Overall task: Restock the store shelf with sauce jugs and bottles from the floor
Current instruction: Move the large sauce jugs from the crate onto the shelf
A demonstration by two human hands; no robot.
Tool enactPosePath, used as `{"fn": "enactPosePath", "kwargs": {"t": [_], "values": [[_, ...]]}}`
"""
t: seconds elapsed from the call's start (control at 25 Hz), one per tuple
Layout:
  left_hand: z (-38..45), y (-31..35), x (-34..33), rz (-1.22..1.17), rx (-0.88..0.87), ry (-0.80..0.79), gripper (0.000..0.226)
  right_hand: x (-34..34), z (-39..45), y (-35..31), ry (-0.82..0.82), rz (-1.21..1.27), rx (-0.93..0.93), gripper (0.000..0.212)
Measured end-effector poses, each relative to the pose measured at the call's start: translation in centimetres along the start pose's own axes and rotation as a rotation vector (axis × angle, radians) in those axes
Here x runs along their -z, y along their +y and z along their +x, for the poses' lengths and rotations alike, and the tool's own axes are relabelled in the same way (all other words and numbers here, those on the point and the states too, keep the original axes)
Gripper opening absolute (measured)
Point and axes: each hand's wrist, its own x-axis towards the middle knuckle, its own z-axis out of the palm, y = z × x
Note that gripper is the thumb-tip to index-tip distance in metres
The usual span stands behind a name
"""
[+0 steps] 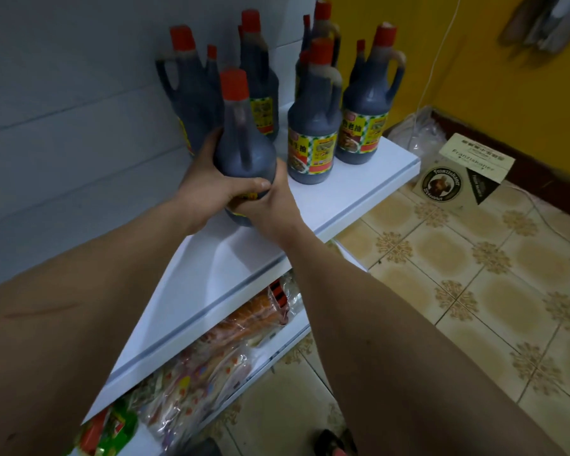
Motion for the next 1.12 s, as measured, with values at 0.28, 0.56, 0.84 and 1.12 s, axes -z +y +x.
{"fn": "enactPosePath", "kwargs": {"t": [0.28, 0.56, 0.84, 1.12], "values": [[2.2, 0.1, -1.4, -0.021, 0.019, 0.036, 0.102, 0.8, 2.3, 0.7, -0.025, 0.057, -0.068, 0.092], [1.0, 1.8, -1.9, 0.107, 0.116, 0.024, 0.104, -1.4, -2.0, 0.1, 0.197, -0.219, -0.184, 0.067], [-5.7, -0.7, 1.8, 0.117, 0.201, 0.089, 0.077, -5.3, -11.6, -2.1, 0.256, -0.162, -0.215, 0.040], [-25.5, -5.6, 5.3, -0.018, 0.086, 0.255, 0.039, -12.5, -24.4, -3.4, -0.166, -0.228, -0.145, 0.014]]}}
